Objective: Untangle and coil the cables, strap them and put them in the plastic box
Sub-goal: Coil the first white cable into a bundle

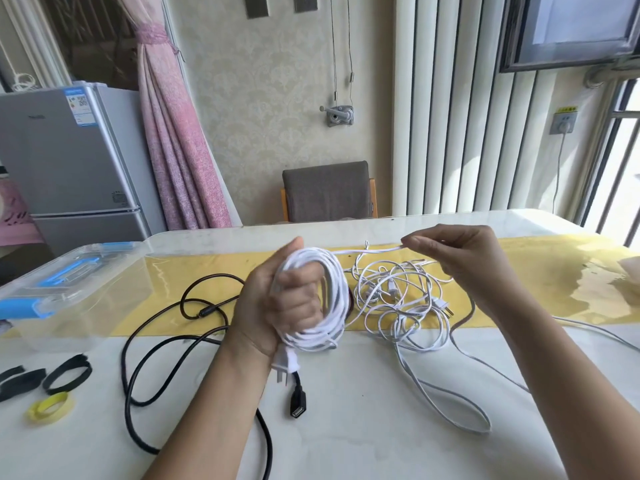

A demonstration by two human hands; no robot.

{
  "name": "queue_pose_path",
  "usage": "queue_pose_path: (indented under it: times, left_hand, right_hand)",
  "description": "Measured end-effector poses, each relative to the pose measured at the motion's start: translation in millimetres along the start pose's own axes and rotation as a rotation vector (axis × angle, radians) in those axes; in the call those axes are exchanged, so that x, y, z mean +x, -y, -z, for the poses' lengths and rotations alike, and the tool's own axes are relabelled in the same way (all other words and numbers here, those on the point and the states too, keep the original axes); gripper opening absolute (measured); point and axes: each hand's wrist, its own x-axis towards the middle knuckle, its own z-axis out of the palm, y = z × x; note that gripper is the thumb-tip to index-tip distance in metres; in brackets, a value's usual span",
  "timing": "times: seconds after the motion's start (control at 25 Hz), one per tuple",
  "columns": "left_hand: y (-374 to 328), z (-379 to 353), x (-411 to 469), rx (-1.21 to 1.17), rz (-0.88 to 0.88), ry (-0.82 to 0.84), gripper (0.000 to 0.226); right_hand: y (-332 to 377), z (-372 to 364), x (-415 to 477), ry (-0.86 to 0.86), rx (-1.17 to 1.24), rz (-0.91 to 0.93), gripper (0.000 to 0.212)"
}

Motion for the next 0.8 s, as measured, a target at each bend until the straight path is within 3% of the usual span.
queue_pose_path:
  times: [0.16,0.28,0.36,0.48,0.56,0.64,0.68,0.8]
  left_hand:
    - [-10.1,14.4,-12.0,-0.085,-0.294,-0.143,0.040]
    - [-10.7,18.6,-9.9,-0.230,-0.566,-0.245,0.045]
    - [-13.8,15.8,-7.2,-0.080,-0.801,-0.563,0.049]
    - [-13.8,14.1,-0.7,0.403,-0.965,-1.028,0.047]
    - [-10.7,20.9,0.4,0.862,-0.970,-1.224,0.041]
    - [-7.7,29.3,-3.6,1.296,-0.916,-1.257,0.040]
    - [-6.6,32.9,-6.1,1.501,-0.827,-1.240,0.046]
    - [2.4,38.5,-3.5,2.082,-0.325,-1.129,0.069]
  right_hand:
    - [-11.5,-6.5,0.4,0.099,-0.196,-0.061,0.011]
    - [-17.4,-24.4,-5.7,0.350,-0.401,-0.103,0.014]
    - [-21.2,-43.4,-14.0,0.529,-0.489,-0.087,0.025]
    - [-22.4,-61.6,-25.1,0.738,-0.533,-0.116,0.010]
    - [-17.6,-62.4,-28.5,0.819,-0.496,-0.143,0.016]
    - [-11.7,-57.9,-26.3,0.808,-0.438,-0.121,0.014]
    - [-8.4,-54.0,-24.4,0.779,-0.406,-0.107,0.011]
    - [-0.1,-35.7,-15.6,0.678,-0.308,-0.088,0.003]
